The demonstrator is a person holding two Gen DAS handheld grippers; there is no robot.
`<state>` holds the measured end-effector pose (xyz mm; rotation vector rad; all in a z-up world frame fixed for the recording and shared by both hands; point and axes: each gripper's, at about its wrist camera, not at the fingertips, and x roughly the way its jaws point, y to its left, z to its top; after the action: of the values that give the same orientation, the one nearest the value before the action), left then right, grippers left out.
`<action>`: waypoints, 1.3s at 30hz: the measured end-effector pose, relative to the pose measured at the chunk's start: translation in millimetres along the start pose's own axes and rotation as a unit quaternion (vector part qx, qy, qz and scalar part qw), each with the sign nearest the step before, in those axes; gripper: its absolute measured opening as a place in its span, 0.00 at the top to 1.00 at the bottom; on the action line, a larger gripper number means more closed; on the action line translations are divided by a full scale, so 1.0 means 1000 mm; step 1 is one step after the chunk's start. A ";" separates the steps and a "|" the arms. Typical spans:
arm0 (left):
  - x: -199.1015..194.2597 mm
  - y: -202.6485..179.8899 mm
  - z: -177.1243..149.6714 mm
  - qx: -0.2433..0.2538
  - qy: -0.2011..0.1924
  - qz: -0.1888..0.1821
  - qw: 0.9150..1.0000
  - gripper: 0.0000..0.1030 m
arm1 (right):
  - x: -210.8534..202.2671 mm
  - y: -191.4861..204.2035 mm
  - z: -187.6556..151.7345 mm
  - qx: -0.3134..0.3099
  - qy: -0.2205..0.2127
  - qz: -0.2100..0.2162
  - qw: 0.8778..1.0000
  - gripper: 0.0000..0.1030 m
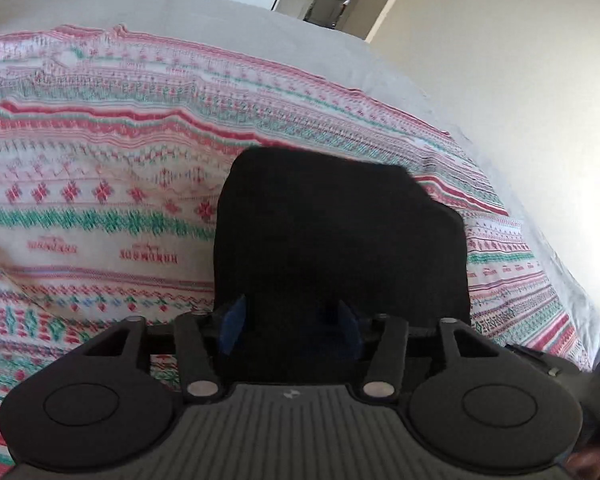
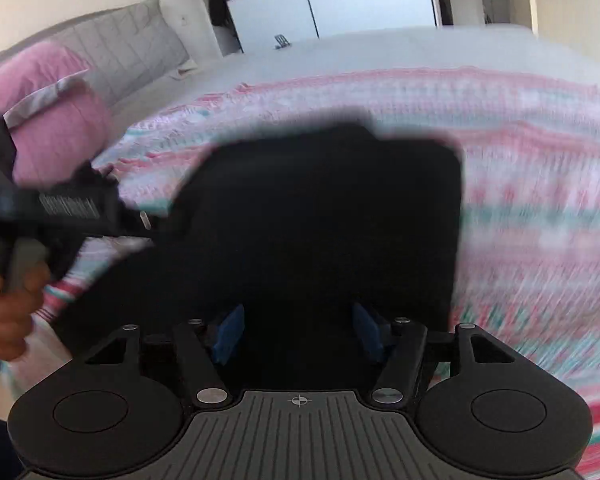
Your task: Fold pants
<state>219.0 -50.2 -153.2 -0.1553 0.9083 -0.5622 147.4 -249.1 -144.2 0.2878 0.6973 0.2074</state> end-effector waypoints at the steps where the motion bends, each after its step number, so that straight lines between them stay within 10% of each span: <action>1: -0.001 -0.002 -0.001 0.003 -0.001 0.017 1.000 0.20 | -0.004 -0.001 -0.008 -0.006 -0.015 0.007 1.000 0.42; 10: -0.040 0.018 0.001 -0.034 -0.033 -0.003 0.999 0.15 | -0.023 -0.021 0.003 0.042 -0.012 0.025 0.999 0.35; 19: -0.009 0.063 0.007 -0.158 0.003 -0.141 0.977 0.11 | -0.037 -0.111 -0.006 0.244 -0.042 0.083 0.965 0.25; 28: 0.029 0.026 0.007 -0.084 0.038 -0.151 0.984 0.00 | 0.009 -0.104 0.003 0.237 -0.001 0.122 0.964 0.25; 32: 0.037 0.024 0.007 -0.103 0.029 -0.147 0.983 0.01 | 0.012 -0.090 0.015 0.199 0.001 0.096 0.975 0.55; 35: 0.030 0.004 0.003 -0.067 -0.013 -0.126 0.990 0.22 | 0.005 -0.076 0.024 0.171 -0.019 0.096 0.980 0.78; 37: 0.022 0.002 0.004 -0.076 -0.033 -0.138 0.987 0.57 | -0.006 -0.074 0.030 0.164 -0.043 0.121 0.978 0.80; 39: 0.018 0.011 0.010 -0.107 -0.033 -0.154 0.982 0.65 | -0.018 -0.075 0.040 0.162 -0.065 0.154 0.973 0.80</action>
<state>240.0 -51.3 -163.1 -0.5130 0.8855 -0.7402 166.9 -332.1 -128.2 0.7179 0.5522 0.3666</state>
